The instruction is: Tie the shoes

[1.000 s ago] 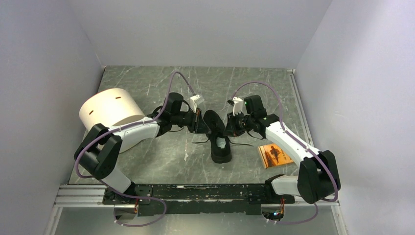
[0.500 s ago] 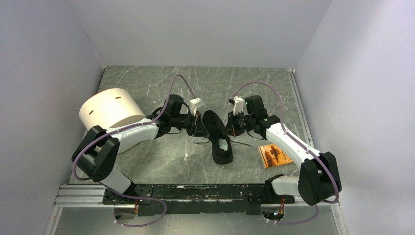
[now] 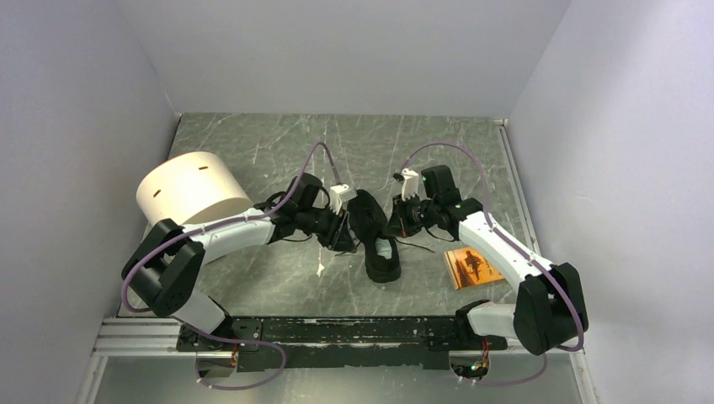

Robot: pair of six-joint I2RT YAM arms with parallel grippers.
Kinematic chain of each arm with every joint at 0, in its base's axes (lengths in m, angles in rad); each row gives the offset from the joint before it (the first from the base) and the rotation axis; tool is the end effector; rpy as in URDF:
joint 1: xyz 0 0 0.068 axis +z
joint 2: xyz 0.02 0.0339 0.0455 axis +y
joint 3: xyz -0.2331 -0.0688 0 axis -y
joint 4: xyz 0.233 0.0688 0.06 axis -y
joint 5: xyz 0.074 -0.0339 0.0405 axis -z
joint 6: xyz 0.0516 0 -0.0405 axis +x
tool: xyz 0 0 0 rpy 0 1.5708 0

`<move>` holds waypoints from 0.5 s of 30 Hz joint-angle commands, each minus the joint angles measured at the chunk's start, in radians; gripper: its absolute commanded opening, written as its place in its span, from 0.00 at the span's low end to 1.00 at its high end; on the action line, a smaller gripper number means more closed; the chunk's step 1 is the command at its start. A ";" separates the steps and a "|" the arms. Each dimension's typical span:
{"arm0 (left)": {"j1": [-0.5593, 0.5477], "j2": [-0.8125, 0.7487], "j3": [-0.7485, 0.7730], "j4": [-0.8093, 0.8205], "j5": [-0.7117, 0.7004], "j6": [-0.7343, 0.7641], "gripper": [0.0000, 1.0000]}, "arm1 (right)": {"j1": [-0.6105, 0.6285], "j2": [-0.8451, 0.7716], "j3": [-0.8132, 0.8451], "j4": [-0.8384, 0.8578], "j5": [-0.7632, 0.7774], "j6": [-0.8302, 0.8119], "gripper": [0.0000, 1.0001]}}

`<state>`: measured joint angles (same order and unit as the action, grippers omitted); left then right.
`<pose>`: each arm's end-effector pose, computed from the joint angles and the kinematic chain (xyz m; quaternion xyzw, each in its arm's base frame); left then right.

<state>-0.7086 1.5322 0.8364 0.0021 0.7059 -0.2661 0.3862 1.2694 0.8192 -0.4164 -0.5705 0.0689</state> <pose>0.2177 -0.2307 0.1707 0.3296 0.7966 -0.4631 0.2055 0.2329 0.1248 0.1992 -0.2381 0.8741 0.3320 0.2628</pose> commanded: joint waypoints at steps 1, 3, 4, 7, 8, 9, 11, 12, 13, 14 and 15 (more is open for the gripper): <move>-0.005 -0.030 0.092 -0.151 -0.047 0.096 0.39 | -0.001 0.003 0.031 -0.049 -0.023 -0.033 0.00; -0.002 -0.045 0.133 -0.199 -0.061 0.129 0.48 | -0.001 0.005 0.035 -0.070 -0.032 -0.054 0.00; -0.001 -0.053 0.155 -0.220 -0.073 0.144 0.50 | -0.001 0.004 0.036 -0.076 -0.034 -0.059 0.00; 0.007 -0.067 0.221 -0.271 -0.110 0.176 0.54 | -0.001 0.004 0.037 -0.082 -0.039 -0.060 0.00; 0.009 -0.072 0.236 -0.273 -0.143 0.174 0.55 | -0.001 0.005 0.038 -0.082 -0.041 -0.061 0.00; 0.012 -0.077 0.249 -0.265 -0.164 0.163 0.57 | -0.001 0.005 0.039 -0.082 -0.043 -0.060 0.00; 0.012 -0.069 0.283 -0.236 -0.208 0.139 0.81 | 0.000 0.009 0.043 -0.081 -0.043 -0.060 0.00; 0.012 -0.051 0.308 -0.226 -0.214 0.131 0.83 | -0.001 0.011 0.045 -0.081 -0.044 -0.060 0.00; 0.012 -0.030 0.331 -0.220 -0.211 0.128 0.83 | -0.001 0.013 0.048 -0.081 -0.045 -0.061 0.00; 0.013 0.008 0.356 -0.210 -0.199 0.118 0.83 | 0.000 0.014 0.050 -0.080 -0.045 -0.060 0.00; 0.014 0.042 0.381 -0.203 -0.180 0.107 0.82 | 0.000 0.017 0.052 -0.079 -0.046 -0.061 0.00</move>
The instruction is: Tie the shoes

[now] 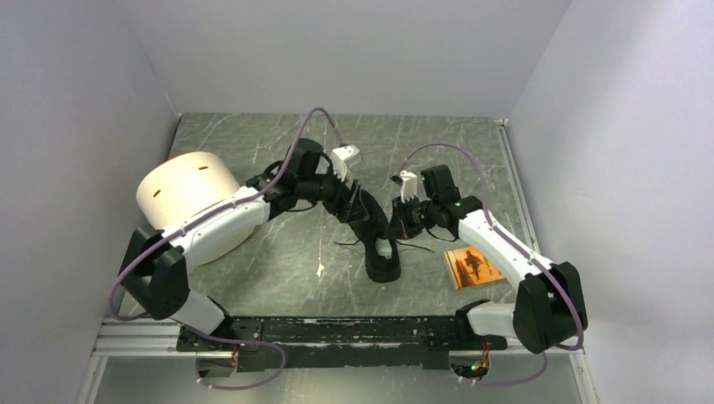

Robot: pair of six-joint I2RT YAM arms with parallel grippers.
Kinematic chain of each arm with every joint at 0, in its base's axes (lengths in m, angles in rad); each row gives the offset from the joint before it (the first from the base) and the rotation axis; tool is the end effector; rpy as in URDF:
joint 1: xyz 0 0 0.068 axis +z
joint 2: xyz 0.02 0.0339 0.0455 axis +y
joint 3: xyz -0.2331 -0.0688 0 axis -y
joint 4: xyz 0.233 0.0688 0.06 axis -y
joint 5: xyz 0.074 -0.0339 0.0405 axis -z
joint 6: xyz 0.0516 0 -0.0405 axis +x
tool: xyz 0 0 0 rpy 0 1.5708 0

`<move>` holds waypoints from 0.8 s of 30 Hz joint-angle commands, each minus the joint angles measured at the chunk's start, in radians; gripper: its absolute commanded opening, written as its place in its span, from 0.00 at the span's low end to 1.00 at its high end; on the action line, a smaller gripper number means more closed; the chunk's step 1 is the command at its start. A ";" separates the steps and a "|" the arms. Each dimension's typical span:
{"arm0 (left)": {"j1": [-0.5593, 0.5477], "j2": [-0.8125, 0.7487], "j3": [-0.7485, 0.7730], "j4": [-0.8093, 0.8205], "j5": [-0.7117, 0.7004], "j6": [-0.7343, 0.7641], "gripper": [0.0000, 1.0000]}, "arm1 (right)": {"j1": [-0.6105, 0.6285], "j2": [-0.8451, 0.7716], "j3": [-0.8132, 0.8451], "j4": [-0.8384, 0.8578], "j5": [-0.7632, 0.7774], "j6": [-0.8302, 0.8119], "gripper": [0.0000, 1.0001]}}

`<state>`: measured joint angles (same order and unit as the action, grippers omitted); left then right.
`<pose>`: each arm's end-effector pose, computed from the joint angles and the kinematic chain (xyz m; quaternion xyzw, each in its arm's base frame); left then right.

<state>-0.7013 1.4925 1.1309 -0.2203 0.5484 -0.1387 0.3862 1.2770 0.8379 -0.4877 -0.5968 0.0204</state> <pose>0.2420 -0.2396 0.2547 0.3587 0.7784 -0.4039 0.3199 0.2290 0.1244 0.1986 -0.2564 0.8746 0.3342 0.2399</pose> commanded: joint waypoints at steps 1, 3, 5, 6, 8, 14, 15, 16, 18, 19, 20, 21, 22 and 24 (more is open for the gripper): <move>0.006 0.117 0.112 0.020 0.006 -0.029 0.82 | -0.001 0.012 0.033 -0.008 -0.021 -0.013 0.00; 0.006 0.206 0.166 -0.006 0.077 -0.041 0.77 | -0.001 0.013 0.034 -0.008 -0.019 -0.012 0.00; 0.004 0.275 0.213 -0.048 0.118 -0.035 0.64 | -0.001 0.007 0.032 -0.003 -0.013 -0.013 0.00; 0.003 0.286 0.202 -0.035 0.130 -0.042 0.61 | -0.001 0.005 0.031 0.002 -0.008 -0.013 0.00; 0.003 0.278 0.148 0.027 0.133 -0.072 0.56 | 0.000 0.000 0.025 0.015 -0.008 -0.006 0.00; 0.003 0.275 0.068 0.092 0.163 -0.102 0.42 | -0.001 0.013 0.015 0.043 -0.022 0.023 0.00; 0.003 0.278 0.063 0.090 0.168 -0.102 0.40 | -0.001 0.015 0.016 0.045 -0.023 0.026 0.00; 0.003 0.278 0.058 0.091 0.169 -0.104 0.38 | -0.001 0.016 0.017 0.047 -0.023 0.027 0.00; 0.003 0.275 0.045 0.097 0.166 -0.107 0.32 | -0.001 0.017 0.021 0.049 -0.022 0.030 0.00; 0.003 0.276 0.043 0.096 0.154 -0.110 0.31 | -0.001 0.019 0.021 0.050 -0.020 0.029 0.00; 0.003 0.280 0.042 0.093 0.144 -0.113 0.31 | -0.002 0.020 0.022 0.052 -0.020 0.030 0.00; 0.003 0.287 0.047 0.090 0.141 -0.112 0.31 | -0.001 0.023 0.024 0.052 -0.021 0.030 0.00; 0.003 0.294 0.052 0.088 0.140 -0.114 0.30 | 0.000 0.026 0.025 0.051 -0.023 0.028 0.00; 0.003 0.309 0.067 0.081 0.137 -0.111 0.31 | 0.000 0.029 0.026 0.049 -0.026 0.027 0.00</move>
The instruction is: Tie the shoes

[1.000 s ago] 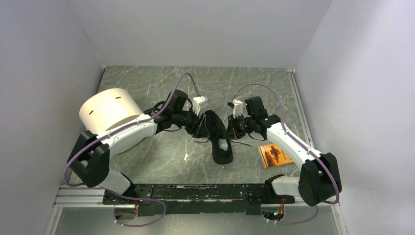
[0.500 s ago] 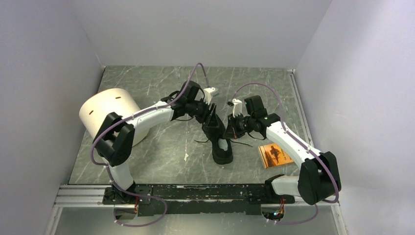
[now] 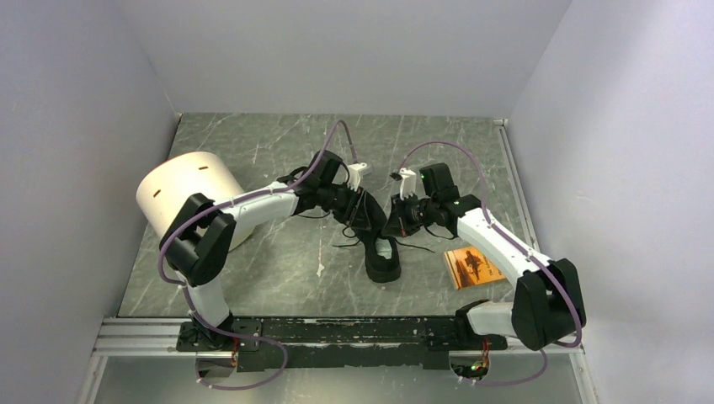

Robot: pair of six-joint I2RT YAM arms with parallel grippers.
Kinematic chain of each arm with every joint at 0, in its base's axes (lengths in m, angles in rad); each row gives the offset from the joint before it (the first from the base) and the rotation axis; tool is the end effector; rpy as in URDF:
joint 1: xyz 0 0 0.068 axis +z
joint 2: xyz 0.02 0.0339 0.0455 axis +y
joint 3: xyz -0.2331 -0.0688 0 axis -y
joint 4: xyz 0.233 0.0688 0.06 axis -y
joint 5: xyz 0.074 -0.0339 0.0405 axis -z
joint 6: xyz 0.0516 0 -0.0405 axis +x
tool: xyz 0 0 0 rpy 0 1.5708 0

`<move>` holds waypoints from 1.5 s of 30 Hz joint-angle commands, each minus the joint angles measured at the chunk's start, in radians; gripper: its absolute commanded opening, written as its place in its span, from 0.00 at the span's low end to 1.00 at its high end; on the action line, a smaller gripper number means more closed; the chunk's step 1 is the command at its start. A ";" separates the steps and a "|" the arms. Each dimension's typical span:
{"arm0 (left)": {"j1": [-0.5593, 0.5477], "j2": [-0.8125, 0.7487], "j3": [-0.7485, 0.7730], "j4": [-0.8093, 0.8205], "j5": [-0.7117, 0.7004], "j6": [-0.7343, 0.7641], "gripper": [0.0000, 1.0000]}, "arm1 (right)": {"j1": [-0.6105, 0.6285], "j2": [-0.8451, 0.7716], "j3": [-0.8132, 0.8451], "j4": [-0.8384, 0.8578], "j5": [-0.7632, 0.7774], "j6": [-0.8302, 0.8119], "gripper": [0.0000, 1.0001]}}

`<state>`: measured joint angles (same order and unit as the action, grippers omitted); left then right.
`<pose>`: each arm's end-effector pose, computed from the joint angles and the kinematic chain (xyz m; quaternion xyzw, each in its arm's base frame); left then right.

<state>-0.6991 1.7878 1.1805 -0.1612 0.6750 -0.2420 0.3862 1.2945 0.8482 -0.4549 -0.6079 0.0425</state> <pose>0.2685 -0.2679 0.1780 0.3227 0.8168 -0.4388 0.1902 0.2341 0.1270 0.2001 -0.2510 0.8711 0.3429 0.2462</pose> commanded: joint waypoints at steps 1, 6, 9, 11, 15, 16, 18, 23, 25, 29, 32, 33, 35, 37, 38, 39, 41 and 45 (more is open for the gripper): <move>0.002 0.019 0.025 0.017 0.009 -0.005 0.31 | 0.000 0.013 0.016 0.018 -0.015 0.005 0.00; 0.002 0.009 0.027 0.025 0.034 -0.006 0.10 | -0.001 0.014 0.021 0.012 -0.012 0.014 0.00; 0.010 -0.024 0.007 0.074 0.082 -0.036 0.05 | 0.000 0.024 0.039 0.010 -0.001 0.051 0.00; 0.010 -0.056 -0.022 0.128 0.104 -0.045 0.05 | 0.000 0.038 0.050 0.013 -0.012 0.074 0.00; 0.010 -0.121 -0.126 0.292 0.093 -0.112 0.05 | 0.000 0.053 0.040 0.033 -0.010 0.133 0.00; 0.010 -0.126 -0.143 0.323 0.100 -0.132 0.05 | 0.001 0.054 0.034 0.048 -0.016 0.153 0.00; 0.010 -0.133 -0.164 0.353 0.103 -0.151 0.05 | 0.000 0.052 0.023 0.071 -0.013 0.183 0.00; 0.009 -0.134 -0.173 0.327 0.078 -0.129 0.05 | 0.001 0.062 0.015 0.082 -0.005 0.207 0.00; 0.007 -0.125 -0.170 0.318 0.070 -0.128 0.07 | 0.002 0.062 0.006 0.090 -0.012 0.211 0.00; 0.008 -0.104 -0.165 0.320 0.064 -0.153 0.16 | 0.002 0.068 0.000 0.078 -0.015 0.205 0.00; 0.007 -0.091 -0.150 0.270 0.022 -0.133 0.24 | 0.002 0.071 0.008 0.051 -0.009 0.175 0.00; 0.007 -0.091 -0.151 0.267 0.014 -0.126 0.26 | 0.002 0.071 0.006 0.047 -0.006 0.168 0.00; 0.007 -0.081 -0.144 0.250 0.011 -0.122 0.27 | 0.002 0.073 -0.002 0.050 -0.005 0.164 0.00; 0.007 -0.066 -0.138 0.245 0.024 -0.124 0.29 | 0.003 0.080 -0.004 0.055 -0.013 0.167 0.00; 0.006 -0.062 -0.137 0.249 0.030 -0.125 0.30 | 0.003 0.082 -0.006 0.060 -0.015 0.172 0.00; 0.006 -0.060 -0.141 0.259 0.032 -0.130 0.32 | 0.003 0.082 -0.007 0.066 -0.015 0.178 0.00; 0.005 -0.051 -0.141 0.276 0.044 -0.142 0.34 | 0.006 0.079 -0.010 0.082 -0.014 0.192 0.00; 0.000 -0.037 -0.123 0.278 0.051 -0.145 0.36 | 0.010 0.092 -0.002 0.092 -0.018 0.196 0.00</move>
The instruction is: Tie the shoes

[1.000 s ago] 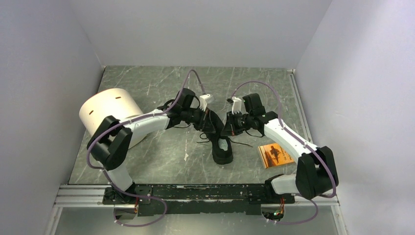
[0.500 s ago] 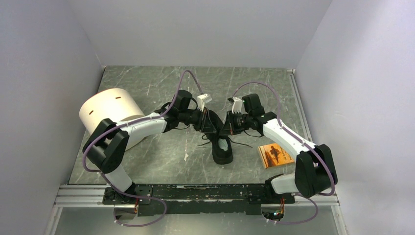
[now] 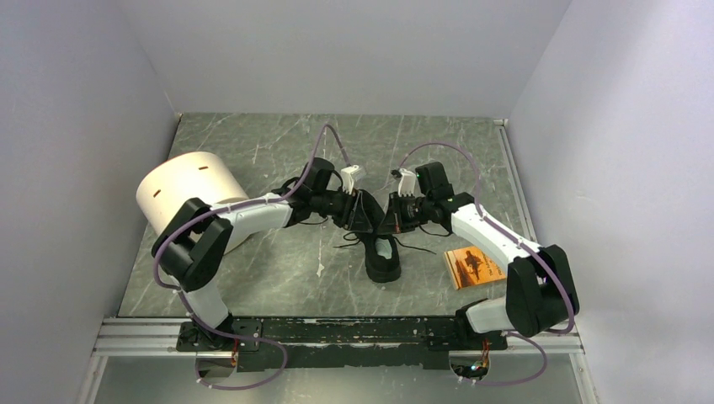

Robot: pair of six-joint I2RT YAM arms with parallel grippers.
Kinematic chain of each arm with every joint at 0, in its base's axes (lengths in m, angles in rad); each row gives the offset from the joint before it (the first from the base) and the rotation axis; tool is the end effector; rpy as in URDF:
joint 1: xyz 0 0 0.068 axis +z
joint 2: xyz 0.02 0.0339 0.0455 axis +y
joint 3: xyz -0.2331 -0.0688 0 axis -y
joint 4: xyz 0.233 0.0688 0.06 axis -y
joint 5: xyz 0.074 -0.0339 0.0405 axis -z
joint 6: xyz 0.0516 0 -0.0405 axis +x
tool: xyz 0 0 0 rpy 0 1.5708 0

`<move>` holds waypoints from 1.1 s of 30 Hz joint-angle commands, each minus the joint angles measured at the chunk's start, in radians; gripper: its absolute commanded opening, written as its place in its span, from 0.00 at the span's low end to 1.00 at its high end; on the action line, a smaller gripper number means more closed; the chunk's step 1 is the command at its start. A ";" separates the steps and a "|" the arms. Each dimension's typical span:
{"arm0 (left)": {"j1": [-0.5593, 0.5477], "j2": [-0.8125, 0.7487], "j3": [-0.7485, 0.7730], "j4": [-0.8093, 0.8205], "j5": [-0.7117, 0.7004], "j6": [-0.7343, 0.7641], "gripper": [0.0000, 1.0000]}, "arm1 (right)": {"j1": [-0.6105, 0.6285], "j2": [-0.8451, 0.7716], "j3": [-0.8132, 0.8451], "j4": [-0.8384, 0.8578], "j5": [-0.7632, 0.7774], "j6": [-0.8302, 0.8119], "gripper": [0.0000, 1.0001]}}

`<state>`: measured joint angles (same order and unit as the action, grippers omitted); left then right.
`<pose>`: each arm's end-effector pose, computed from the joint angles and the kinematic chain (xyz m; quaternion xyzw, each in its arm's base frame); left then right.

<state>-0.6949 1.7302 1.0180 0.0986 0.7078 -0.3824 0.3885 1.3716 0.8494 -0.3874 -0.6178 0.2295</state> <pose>0.2590 -0.2596 0.1716 0.2872 0.7977 -0.4857 0.2130 0.2451 0.1326 0.1862 -0.1699 0.8904 0.3680 0.2072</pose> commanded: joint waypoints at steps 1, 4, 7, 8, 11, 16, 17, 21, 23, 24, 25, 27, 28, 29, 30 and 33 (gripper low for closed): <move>-0.005 0.022 0.039 0.029 0.025 -0.010 0.37 | 0.008 0.018 0.000 0.021 -0.007 0.007 0.00; -0.006 0.014 0.027 0.057 0.040 -0.021 0.40 | 0.012 0.019 0.001 0.022 -0.004 0.006 0.00; -0.006 0.016 0.035 0.030 0.036 -0.001 0.39 | 0.012 0.017 -0.004 0.022 0.003 0.008 0.00; -0.006 0.021 0.041 0.019 0.035 0.008 0.38 | 0.012 0.014 -0.005 0.024 0.003 0.010 0.00; -0.008 0.048 0.070 -0.027 0.026 0.032 0.31 | 0.013 0.009 -0.010 0.038 0.003 0.024 0.00; -0.011 0.072 0.108 -0.084 -0.007 0.079 0.16 | 0.013 0.012 -0.001 0.041 -0.003 0.030 0.00; -0.011 0.070 0.113 -0.087 -0.015 0.089 0.13 | 0.013 0.011 0.005 0.031 -0.008 0.023 0.00; -0.011 0.044 0.126 -0.097 -0.038 0.124 0.05 | 0.006 -0.053 0.028 -0.040 0.044 -0.017 0.29; -0.011 0.025 0.126 -0.124 -0.038 0.133 0.05 | -0.004 -0.083 0.030 -0.041 0.052 -0.038 0.41; -0.010 0.016 0.124 -0.121 -0.037 0.136 0.05 | -0.010 -0.086 0.029 -0.032 0.049 -0.047 0.45; -0.010 0.006 0.122 -0.118 -0.037 0.141 0.05 | -0.012 -0.070 0.036 -0.028 0.047 -0.056 0.46; -0.011 -0.010 0.120 -0.116 -0.044 0.146 0.05 | -0.016 -0.019 0.070 -0.038 0.053 -0.073 0.46; -0.010 -0.015 0.124 -0.122 -0.049 0.152 0.05 | -0.018 0.009 0.095 -0.044 0.056 -0.079 0.46; -0.011 -0.017 0.127 -0.126 -0.054 0.155 0.05 | -0.020 0.030 0.113 -0.041 0.053 -0.080 0.46; -0.011 -0.016 0.133 -0.129 -0.055 0.156 0.05 | -0.021 0.045 0.128 -0.033 0.049 -0.080 0.45; -0.011 -0.004 0.153 -0.137 -0.052 0.161 0.05 | -0.023 0.072 0.137 -0.002 0.019 -0.087 0.43</move>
<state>-0.7021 1.7493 1.1236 -0.0261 0.6720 -0.2531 0.3729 1.4128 0.9585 -0.4122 -0.5831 0.1730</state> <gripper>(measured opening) 0.059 0.439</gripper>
